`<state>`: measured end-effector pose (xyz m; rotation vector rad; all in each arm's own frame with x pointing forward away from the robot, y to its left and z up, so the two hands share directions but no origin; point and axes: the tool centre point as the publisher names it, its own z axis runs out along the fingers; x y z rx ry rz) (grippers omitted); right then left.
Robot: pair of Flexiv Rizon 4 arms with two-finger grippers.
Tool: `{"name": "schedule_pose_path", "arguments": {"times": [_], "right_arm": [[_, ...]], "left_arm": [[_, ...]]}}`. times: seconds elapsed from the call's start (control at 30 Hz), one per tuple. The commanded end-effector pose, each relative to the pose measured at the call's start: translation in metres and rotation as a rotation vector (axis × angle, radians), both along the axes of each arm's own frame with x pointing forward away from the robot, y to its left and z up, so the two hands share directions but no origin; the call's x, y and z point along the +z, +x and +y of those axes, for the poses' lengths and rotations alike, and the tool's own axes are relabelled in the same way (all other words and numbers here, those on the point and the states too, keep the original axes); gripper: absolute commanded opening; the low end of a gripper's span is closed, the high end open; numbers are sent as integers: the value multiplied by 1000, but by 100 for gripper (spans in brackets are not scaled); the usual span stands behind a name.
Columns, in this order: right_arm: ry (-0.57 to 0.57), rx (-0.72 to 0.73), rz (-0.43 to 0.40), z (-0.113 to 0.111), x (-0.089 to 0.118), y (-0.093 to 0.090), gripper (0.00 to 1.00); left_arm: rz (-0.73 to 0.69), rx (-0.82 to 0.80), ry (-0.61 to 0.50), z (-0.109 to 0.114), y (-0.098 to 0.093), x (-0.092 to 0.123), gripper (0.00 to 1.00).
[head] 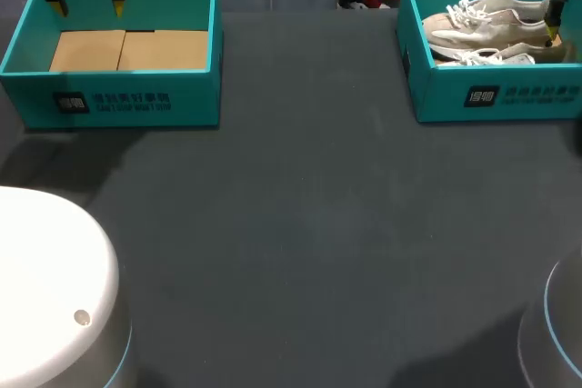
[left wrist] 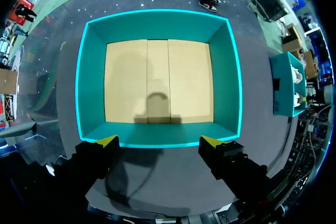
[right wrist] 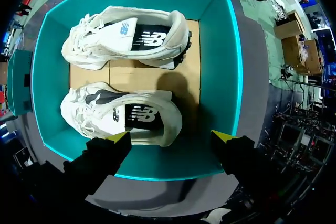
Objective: Take the shoe out of the shoebox, open the shoe tongue, remove and reinsert the insole, then place the shoe into the shoebox
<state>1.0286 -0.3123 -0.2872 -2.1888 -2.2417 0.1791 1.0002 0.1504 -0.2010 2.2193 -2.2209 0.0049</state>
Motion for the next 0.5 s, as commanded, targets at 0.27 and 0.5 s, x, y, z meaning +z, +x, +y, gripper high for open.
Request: {"name": "schedule_pose_path", "arguments": {"times": [0.27, 0.5], "right_arm": [[20, -7, 15, -6, -23, 5, 72], [27, -18, 18, -11, -30, 2, 64]], "left_arm": [[1, 0, 1, 0, 0, 0, 100], [1, 0, 1, 0, 0, 0, 100]]}}
